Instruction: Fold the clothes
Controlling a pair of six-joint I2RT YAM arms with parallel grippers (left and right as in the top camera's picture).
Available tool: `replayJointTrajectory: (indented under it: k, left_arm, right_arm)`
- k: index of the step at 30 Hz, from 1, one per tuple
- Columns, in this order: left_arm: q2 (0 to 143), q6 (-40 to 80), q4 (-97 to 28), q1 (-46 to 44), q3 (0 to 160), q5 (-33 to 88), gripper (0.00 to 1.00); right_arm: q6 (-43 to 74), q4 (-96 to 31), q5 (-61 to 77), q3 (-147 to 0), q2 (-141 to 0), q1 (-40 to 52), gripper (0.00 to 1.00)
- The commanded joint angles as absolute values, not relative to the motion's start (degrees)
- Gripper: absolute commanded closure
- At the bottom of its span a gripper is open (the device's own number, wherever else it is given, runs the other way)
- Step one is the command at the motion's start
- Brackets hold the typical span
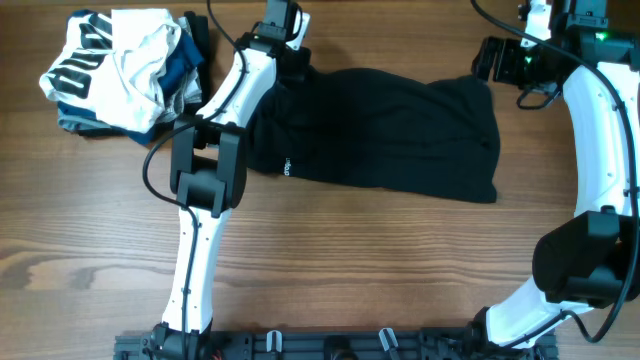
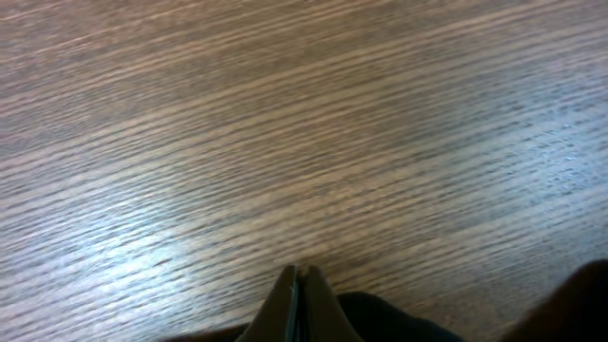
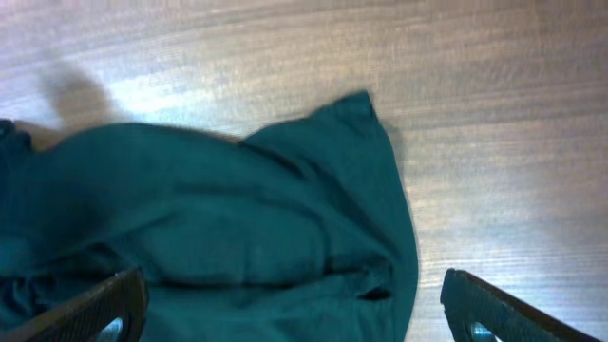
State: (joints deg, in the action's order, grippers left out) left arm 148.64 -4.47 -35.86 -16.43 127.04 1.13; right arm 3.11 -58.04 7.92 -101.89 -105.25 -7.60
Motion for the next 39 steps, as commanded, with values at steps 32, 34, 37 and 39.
replayJointTrajectory:
  k: [32,34,37,39]
  left_arm:
    - [152.9,2.0,-46.5,-16.8,133.0,6.9,0.28]
    - [154.0,2.0,-47.1,-16.8,133.0,4.5,0.25]
    - [155.1,2.0,-47.0,-16.8,133.0,2.4,0.27]
    - [155.3,2.0,-46.3,-16.8,133.0,2.5,0.75]
  right_arm:
    - [3.1,-56.4,9.0,-102.6,-114.9,-7.1,0.01]
    - [3.1,-56.3,9.0,-102.6,-114.9,-7.1,0.01]
    - [3.1,-56.1,9.0,-102.6,-114.9,-7.1,0.01]
    - [3.1,-56.0,9.0,-102.6,-114.9,-7.1,0.00]
